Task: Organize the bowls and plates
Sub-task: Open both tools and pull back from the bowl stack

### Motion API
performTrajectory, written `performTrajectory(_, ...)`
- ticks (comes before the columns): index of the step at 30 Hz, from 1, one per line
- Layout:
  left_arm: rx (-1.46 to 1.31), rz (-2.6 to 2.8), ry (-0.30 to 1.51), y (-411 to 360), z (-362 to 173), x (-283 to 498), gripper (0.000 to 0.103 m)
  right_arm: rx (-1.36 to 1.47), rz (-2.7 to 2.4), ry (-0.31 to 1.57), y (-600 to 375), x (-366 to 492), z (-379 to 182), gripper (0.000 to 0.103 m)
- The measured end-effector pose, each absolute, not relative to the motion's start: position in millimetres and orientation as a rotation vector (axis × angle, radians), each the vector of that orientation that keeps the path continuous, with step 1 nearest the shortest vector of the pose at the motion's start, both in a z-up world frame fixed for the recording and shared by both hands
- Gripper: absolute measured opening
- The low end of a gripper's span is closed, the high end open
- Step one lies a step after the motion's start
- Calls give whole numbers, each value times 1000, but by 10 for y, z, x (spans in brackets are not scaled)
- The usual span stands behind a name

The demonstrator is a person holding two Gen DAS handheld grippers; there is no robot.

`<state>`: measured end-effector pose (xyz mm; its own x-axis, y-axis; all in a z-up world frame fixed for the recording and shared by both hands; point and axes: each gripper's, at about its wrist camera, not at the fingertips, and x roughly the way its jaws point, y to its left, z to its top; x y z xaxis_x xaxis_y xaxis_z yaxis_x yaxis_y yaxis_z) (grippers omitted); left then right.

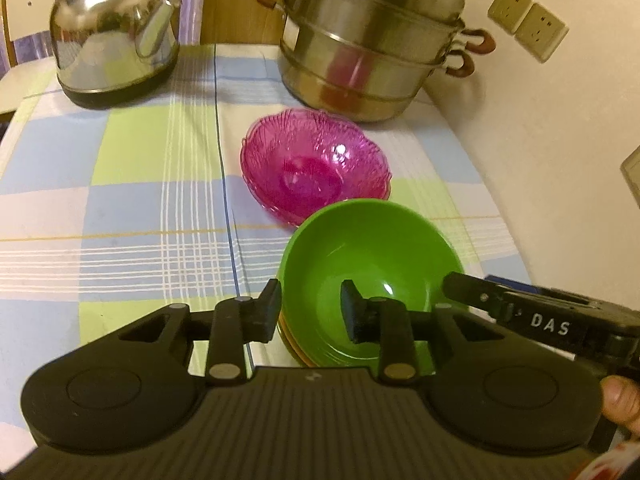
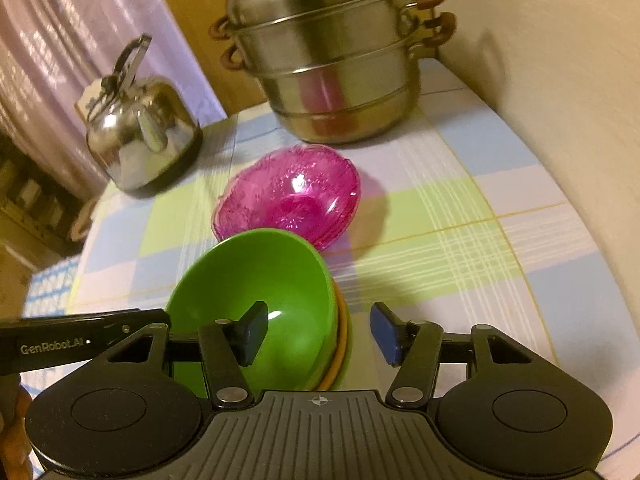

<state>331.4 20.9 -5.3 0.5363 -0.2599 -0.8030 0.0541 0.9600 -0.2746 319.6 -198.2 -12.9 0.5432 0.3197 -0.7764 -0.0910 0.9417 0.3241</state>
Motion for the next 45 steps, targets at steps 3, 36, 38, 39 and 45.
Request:
performTrajectory(3,-261,-183,949,268,14,3156,44,320,228,965,-2149,3067,-111,57)
performTrajectory(36,-286,33,831,292,-212,1307,86,366,198,947,-2605,1422,-29,58)
performTrajectory(38,-312,27,850,304,-236,1300,86,358,195,957,-2586,1412,-43,58)
performTrajectory(39,-322,26,856,314,-247,1300,86,357,197,962,-2582,1411,-53,58)
performTrajectory(45,-336,5,872,310,-254,1301,86,361,204,974,-2562,1394,-88,58)
